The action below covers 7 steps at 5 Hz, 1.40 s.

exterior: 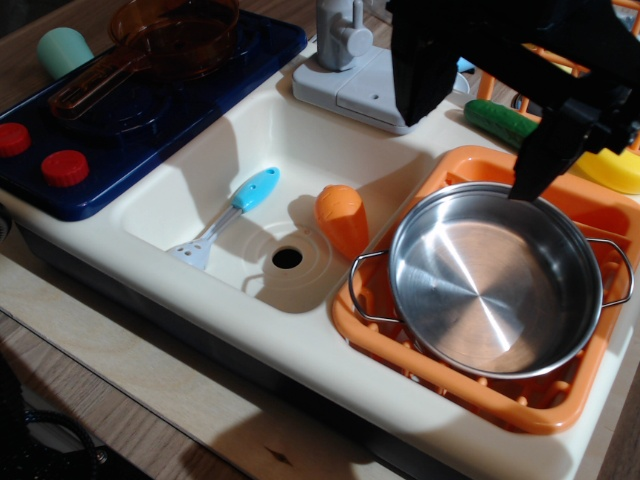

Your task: Put pan from drying rack into sink

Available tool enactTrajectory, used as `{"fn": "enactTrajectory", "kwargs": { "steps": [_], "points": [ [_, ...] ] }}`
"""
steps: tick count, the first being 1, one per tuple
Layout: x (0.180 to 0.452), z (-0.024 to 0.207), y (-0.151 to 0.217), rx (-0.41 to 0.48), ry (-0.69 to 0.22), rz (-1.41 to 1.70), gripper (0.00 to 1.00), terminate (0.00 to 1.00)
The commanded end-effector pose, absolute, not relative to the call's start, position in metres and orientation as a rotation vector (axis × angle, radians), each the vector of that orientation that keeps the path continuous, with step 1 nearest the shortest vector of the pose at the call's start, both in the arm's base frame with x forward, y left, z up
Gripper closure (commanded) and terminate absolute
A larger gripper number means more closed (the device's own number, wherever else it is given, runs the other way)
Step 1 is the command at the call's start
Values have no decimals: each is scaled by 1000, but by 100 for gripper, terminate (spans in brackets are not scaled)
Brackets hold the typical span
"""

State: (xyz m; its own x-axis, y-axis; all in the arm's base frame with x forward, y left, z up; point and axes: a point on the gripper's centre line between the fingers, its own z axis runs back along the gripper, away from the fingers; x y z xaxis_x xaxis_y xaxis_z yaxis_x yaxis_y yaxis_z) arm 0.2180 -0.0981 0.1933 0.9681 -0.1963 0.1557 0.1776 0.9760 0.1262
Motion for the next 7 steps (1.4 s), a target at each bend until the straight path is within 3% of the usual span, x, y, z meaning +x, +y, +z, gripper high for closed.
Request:
{"fn": "enactTrajectory", "kwargs": {
  "steps": [1,4,7],
  "points": [
    [218,193,-98,112,-168,-189,0,0],
    [237,188,-103,364,-262,-661,0,0],
    [258,160,-89,336,-402,-944,0,0]
  ]
}}
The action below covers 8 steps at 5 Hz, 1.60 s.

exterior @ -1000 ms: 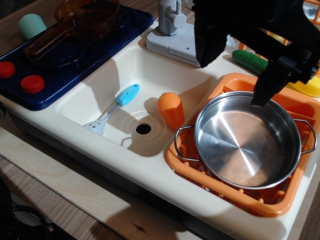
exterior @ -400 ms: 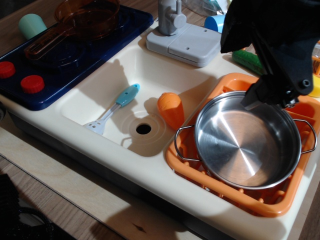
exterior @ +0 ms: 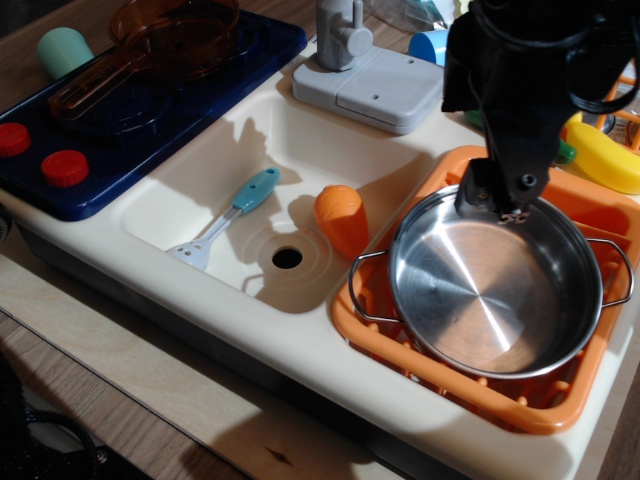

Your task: Put pan from drying rack into sink

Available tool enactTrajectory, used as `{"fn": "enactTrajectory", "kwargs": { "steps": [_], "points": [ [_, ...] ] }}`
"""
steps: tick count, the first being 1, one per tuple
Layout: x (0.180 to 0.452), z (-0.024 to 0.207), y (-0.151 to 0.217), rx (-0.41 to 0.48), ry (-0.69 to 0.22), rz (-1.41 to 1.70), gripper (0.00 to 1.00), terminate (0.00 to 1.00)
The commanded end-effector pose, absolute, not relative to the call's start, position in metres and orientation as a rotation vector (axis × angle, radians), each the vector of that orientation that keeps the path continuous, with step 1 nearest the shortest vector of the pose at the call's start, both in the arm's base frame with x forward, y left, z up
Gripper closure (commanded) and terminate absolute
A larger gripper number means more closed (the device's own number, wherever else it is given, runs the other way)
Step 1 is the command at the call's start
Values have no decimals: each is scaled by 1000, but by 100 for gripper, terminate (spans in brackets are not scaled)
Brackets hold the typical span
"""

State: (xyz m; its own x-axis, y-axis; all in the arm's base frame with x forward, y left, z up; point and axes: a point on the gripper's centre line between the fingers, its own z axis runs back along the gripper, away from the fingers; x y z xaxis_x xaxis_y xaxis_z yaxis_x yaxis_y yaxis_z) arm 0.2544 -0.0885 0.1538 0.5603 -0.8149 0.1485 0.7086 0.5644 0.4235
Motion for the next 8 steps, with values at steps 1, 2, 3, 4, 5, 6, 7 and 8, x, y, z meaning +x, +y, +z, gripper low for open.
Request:
{"fn": "enactTrajectory", "kwargs": {
  "steps": [1,2,3,4,5,6,7,8],
  "points": [
    [262,145,-88,346,-445,-984,0,0],
    [264,139,-95,330,-476,-991,0,0],
    [266,135,-105,334,-473,-991,0,0],
    [268,124,-105,308,-510,-989,100,0],
    [270,121,-99,274,-517,-1001,100,0],
    [269,125,-97,262,-511,-1002,100,0],
    [267,137,-88,226,-489,-1019,100,0],
    [269,174,-53,133,-425,-1094,100,0]
  ]
}}
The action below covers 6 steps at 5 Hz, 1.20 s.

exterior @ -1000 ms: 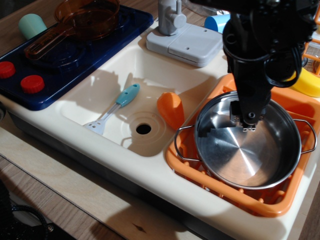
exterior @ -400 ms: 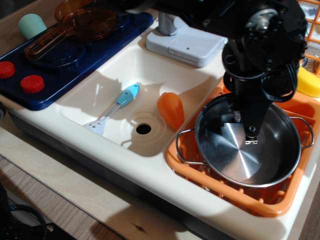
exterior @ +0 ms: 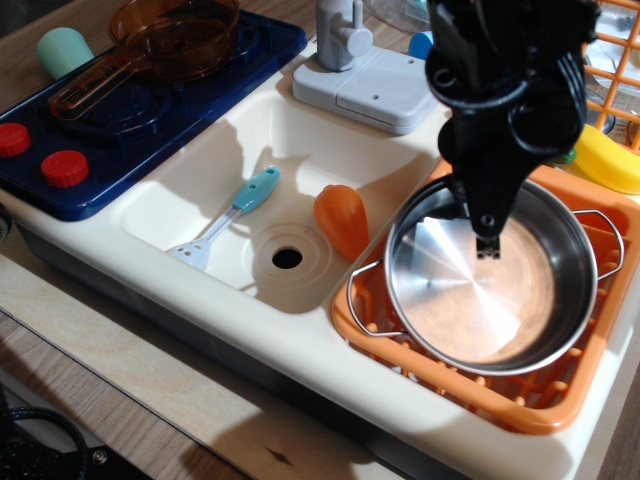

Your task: Put pan from drying rack into sink

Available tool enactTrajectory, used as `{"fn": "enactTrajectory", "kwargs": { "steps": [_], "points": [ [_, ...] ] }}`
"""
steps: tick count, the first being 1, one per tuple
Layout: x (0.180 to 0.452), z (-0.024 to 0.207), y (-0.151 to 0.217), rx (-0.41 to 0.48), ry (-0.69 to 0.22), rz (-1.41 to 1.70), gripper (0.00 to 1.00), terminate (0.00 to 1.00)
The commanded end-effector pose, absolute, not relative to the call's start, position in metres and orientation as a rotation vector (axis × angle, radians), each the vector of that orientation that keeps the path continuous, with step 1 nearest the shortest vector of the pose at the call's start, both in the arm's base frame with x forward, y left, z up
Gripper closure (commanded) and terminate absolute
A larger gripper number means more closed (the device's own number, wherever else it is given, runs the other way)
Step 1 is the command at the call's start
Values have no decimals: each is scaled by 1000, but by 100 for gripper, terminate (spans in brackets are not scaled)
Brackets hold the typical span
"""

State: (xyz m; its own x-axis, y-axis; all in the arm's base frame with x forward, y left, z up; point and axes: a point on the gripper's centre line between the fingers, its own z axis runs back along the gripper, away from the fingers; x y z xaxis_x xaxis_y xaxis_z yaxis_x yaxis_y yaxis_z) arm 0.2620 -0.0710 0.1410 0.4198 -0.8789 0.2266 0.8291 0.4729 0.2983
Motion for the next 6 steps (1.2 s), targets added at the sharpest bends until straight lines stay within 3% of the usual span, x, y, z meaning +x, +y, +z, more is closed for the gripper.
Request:
{"fn": "enactTrajectory", "kwargs": {
  "steps": [1,2,3,4,5,6],
  "points": [
    [265,194,-9,116,-375,-1194,100,0],
    [262,193,25,120,-377,-1264,100,0],
    [262,168,38,177,-410,-1296,100,0],
    [265,139,43,244,-463,-1334,0,0],
    [271,122,41,223,-525,-1320,0,0],
    [271,122,41,223,-525,-1320,0,0]
  ]
}}
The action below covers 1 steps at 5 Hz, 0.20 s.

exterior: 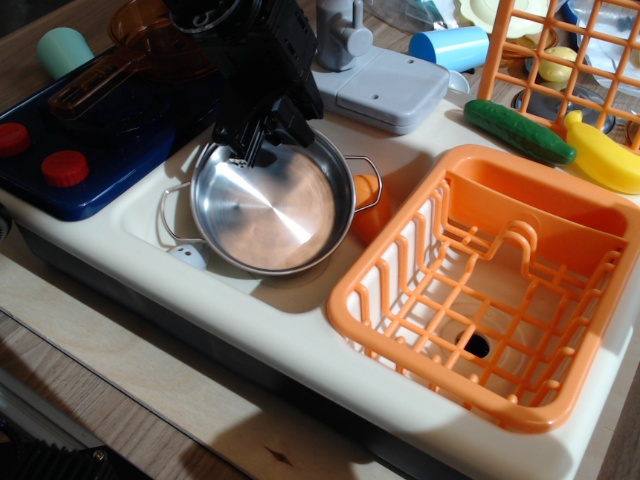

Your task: Put pan from drying rack into sink

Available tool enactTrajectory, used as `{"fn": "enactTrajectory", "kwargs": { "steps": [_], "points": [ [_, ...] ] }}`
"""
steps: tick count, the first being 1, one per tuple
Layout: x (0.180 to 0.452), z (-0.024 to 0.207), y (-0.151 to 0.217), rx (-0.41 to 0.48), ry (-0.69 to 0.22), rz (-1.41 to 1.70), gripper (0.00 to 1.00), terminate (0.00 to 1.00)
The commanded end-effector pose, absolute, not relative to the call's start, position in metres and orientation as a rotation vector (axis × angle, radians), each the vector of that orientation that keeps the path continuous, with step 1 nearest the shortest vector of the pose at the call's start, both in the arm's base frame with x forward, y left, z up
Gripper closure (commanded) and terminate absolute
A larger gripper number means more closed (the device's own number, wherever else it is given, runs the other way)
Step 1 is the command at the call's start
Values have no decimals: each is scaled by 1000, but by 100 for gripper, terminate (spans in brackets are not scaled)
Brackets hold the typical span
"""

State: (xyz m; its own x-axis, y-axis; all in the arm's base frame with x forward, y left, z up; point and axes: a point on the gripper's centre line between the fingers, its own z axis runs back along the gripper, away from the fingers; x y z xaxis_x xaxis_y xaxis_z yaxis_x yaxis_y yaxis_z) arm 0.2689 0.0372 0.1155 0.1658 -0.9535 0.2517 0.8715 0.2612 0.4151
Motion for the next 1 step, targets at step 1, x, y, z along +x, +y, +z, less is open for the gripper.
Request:
{"fn": "enactTrajectory", "kwargs": {
  "steps": [1],
  "points": [
    [271,122,41,223,-525,-1320,0,100]
  ]
}}
